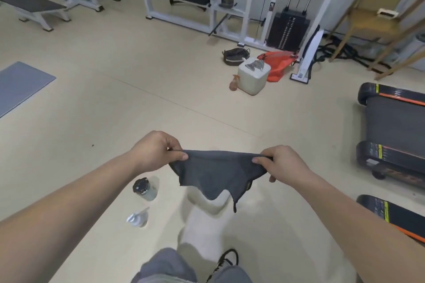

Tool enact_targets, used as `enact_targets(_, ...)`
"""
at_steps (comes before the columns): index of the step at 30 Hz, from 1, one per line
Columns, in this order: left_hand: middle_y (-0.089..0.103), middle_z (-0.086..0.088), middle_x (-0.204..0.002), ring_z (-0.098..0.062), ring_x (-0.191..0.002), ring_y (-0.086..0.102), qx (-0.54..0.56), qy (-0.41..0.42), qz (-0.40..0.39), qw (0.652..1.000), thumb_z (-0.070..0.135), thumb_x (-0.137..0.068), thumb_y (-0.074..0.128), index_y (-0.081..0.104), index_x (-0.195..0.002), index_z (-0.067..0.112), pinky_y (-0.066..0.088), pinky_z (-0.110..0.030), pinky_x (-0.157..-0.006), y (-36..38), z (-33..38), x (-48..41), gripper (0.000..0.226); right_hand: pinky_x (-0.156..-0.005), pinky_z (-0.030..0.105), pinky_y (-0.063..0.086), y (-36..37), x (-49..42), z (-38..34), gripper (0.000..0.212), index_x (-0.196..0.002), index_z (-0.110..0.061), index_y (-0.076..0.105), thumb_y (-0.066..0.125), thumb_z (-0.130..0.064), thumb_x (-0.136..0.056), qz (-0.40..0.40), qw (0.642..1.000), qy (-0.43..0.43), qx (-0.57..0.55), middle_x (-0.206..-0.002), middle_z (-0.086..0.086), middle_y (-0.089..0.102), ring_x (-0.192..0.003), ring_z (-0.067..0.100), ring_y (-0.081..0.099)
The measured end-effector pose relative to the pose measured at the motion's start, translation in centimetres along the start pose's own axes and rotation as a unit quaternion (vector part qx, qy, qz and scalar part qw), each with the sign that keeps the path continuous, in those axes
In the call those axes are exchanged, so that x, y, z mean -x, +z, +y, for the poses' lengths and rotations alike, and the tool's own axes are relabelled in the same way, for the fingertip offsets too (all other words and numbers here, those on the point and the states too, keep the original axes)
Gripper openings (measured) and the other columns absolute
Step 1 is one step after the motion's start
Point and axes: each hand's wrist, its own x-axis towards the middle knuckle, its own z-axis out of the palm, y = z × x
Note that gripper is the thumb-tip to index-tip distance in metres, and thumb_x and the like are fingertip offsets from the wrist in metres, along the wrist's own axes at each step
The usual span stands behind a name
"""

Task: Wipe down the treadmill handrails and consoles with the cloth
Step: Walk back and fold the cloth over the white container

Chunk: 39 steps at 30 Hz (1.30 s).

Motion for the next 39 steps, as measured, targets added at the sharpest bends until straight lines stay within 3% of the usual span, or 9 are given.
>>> enact_targets(4,0.071,0.006,-0.075,-0.018,-0.077,0.066,-0.014,-0.026,-0.02,0.999,0.026,-0.081,0.084,0.068,-0.07,0.021,0.055,-0.038,-0.072,2.7,-1.9,-6.1,0.02,-0.057,0.034,0.054,2.2,-5.4,1.6,0.029,-0.077,-0.015,0.065,0.055,-0.024,-0.103,0.01,0.997,0.032,-0.065,-0.07,0.005,0.064,-0.054,0.02,0.072)
enact_targets(9,0.061,0.009,-0.073,-0.019,-0.069,0.056,-0.076,0.034,-0.007,0.996,0.022,-0.091,0.071,0.053,-0.081,0.027,0.041,-0.032,-0.06,8.7,-8.2,-16.4,0.02,-0.068,0.04,0.055,8.8,-15.7,5.4,0.025,-0.085,-0.022,0.064,0.048,-0.026,-0.104,0.12,0.992,0.046,-0.008,-0.075,0.0,0.065,-0.072,0.026,0.065)
enact_targets(15,0.052,0.016,-0.082,-0.013,-0.079,0.054,-0.103,0.099,0.063,0.988,0.022,-0.089,0.075,0.066,-0.107,0.024,0.039,-0.029,-0.07,19.2,-18.1,-25.3,0.02,-0.063,0.03,0.043,20.3,-26.3,11.5,0.017,-0.085,-0.021,0.055,0.049,-0.017,-0.1,0.22,0.963,0.026,-0.156,-0.086,-0.008,0.058,-0.078,0.008,0.056)
enact_targets(20,0.061,0.01,-0.08,-0.011,-0.073,0.058,-0.122,0.116,-0.054,0.984,0.029,-0.08,0.083,0.071,-0.084,0.026,0.048,-0.031,-0.067,27.3,-29.1,-27.6,0.013,-0.055,0.03,0.035,29.6,-31.0,19.4,0.011,-0.072,-0.016,0.051,0.06,-0.017,-0.077,0.029,0.994,0.005,-0.108,-0.063,-0.008,0.05,-0.058,0.012,0.042)
enact_targets(22,0.064,0.008,-0.083,-0.011,-0.076,0.059,-0.149,0.087,-0.124,0.977,0.024,-0.079,0.082,0.071,-0.081,0.023,0.046,-0.024,-0.067,30.9,-32.9,-28.3,0.011,-0.057,0.029,0.035,33.2,-32.8,21.9,0.008,-0.075,-0.018,0.052,0.056,-0.014,-0.069,-0.089,0.995,0.032,-0.024,-0.068,-0.009,0.052,-0.061,0.012,0.045)
enact_targets(25,0.065,0.005,-0.081,-0.013,-0.075,0.06,-0.148,0.065,-0.202,0.966,0.014,-0.076,0.073,0.066,-0.072,0.018,0.048,-0.03,-0.068,36.2,-37.5,-29.1,0.01,-0.058,0.029,0.036,38.7,-35.6,24.5,0.015,-0.07,-0.021,0.05,0.048,-0.007,-0.064,-0.212,0.974,0.048,0.057,-0.074,-0.005,0.052,-0.066,0.017,0.046)
enact_targets(29,0.057,0.011,-0.068,-0.015,-0.064,0.054,-0.063,0.032,-0.232,0.97,0.019,-0.06,0.06,0.053,-0.062,0.022,0.044,-0.033,-0.058,40.0,-40.7,-29.7,0.008,-0.05,0.026,0.023,42.2,-37.4,24.4,0.014,-0.058,-0.014,0.044,0.036,-0.006,-0.05,-0.24,0.968,0.035,0.067,-0.058,0.001,0.035,-0.06,0.02,0.032)
enact_targets(34,0.044,0.012,-0.059,-0.012,-0.056,0.044,0.006,-0.029,-0.263,0.964,0.016,-0.069,0.054,0.045,-0.067,0.017,0.036,-0.027,-0.055,41.2,-40.9,-28.8,0.01,-0.056,0.032,0.015,43.3,-37.7,24.5,0.017,-0.06,-0.013,0.038,0.04,-0.004,-0.046,-0.322,0.941,0.067,0.083,-0.061,0.005,0.027,-0.068,0.023,0.025)
enact_targets(39,0.05,0.013,-0.059,-0.013,-0.057,0.054,0.064,-0.07,-0.232,0.968,0.009,-0.076,0.056,0.05,-0.068,0.02,0.047,-0.033,-0.056,41.6,-41.4,-29.7,0.015,-0.053,0.031,0.04,44.1,-38.3,27.0,0.016,-0.063,-0.016,0.046,0.045,-0.005,-0.052,-0.301,0.947,0.115,-0.012,-0.069,0.008,0.04,-0.064,0.027,0.043)
